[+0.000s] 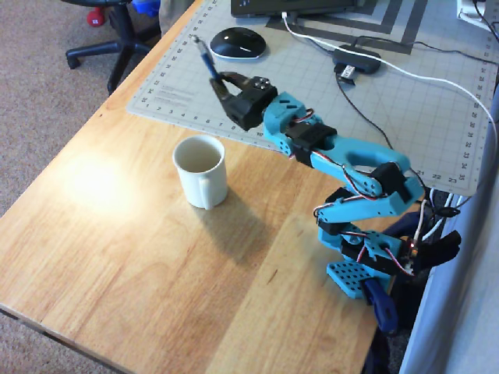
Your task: Grasp a pen and put it in a mug.
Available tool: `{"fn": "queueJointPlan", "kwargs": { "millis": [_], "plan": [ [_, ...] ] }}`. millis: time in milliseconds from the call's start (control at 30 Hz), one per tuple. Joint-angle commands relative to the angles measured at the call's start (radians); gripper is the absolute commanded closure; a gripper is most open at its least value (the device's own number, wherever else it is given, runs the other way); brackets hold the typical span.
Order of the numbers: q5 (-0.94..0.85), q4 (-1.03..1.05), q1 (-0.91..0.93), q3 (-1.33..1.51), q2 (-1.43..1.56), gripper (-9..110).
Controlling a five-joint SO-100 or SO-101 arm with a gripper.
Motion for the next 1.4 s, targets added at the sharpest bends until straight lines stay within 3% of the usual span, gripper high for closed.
{"fn": "queueJointPlan", "kwargs": {
  "millis": [0, 400, 700, 1000, 1100, 1367],
  "plan": [
    [0.009, -0.181, -0.094, 0.000, 0.038, 100],
    [-0.003, -0.239, -0.284, 0.075, -0.233, 100],
    [0.000, -0.239, -0.310, 0.100, -0.302, 99],
    [0.005, -0.216, -0.316, 0.138, -0.161, 79],
    [-0.002, -0.120, -0.319, 0.135, -0.103, 79],
    [-0.008, 0.396, -0.321, 0.069, 0.155, 92]
  ]
}}
